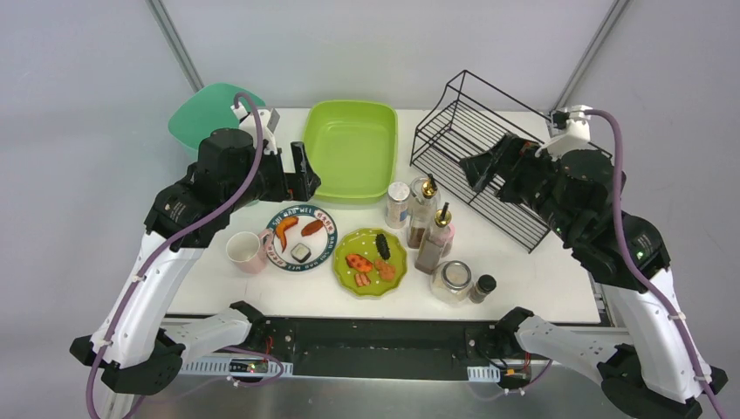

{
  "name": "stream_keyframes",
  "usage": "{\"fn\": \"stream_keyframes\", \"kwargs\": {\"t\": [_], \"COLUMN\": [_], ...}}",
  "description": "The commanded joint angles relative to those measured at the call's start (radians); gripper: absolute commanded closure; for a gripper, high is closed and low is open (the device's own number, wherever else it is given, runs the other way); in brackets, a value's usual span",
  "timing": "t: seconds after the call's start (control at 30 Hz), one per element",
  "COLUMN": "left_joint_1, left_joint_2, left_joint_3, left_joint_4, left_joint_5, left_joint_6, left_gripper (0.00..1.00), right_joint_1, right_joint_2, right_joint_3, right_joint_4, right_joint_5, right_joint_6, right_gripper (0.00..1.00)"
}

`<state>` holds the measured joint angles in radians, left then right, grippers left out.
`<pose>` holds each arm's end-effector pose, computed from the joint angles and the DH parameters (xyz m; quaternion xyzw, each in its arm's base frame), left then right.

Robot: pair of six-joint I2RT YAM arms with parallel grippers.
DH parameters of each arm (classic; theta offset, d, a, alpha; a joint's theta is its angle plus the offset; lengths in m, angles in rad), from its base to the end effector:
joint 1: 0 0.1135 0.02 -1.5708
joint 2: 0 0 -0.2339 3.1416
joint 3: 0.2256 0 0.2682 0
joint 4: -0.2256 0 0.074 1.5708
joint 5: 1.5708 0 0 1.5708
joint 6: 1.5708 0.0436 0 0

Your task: Clear the kitchen counter

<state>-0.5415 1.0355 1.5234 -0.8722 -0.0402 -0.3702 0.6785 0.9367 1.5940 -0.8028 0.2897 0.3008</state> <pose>0.1830 -0.1080 0.4461 0.0597 0.8269 -0.2311 0.5092 0.1373 0.0947 0.4924 -0.0478 0.7531 0.2079 0.6223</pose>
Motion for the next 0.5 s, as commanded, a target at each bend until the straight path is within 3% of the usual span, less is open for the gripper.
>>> {"fn": "stream_keyframes", "kwargs": {"t": [0.0, 0.33, 0.47], "left_joint_1": [0.006, 0.006, 0.006], "left_joint_2": [-0.035, -0.087, -0.104], "left_joint_3": [-0.021, -0.109, -0.148], "left_joint_4": [0.041, 0.053, 0.053], "left_joint_5": [-0.082, -0.135, -0.076], "left_joint_6": [0.017, 0.027, 0.028], "left_gripper": [0.00, 0.00, 0.00], "right_joint_1": [0.000, -0.001, -0.001], "right_joint_2": [-0.025, -0.106, -0.179], "right_joint_3": [-0.060, -0.153, -0.243], "right_joint_4": [0.032, -0.045, -0.048], "right_joint_5": [-0.026, -0.102, -0.078], "right_joint_6": [-0.033, -0.094, -0.098], "right_gripper": [0.01, 0.01, 0.01]}}
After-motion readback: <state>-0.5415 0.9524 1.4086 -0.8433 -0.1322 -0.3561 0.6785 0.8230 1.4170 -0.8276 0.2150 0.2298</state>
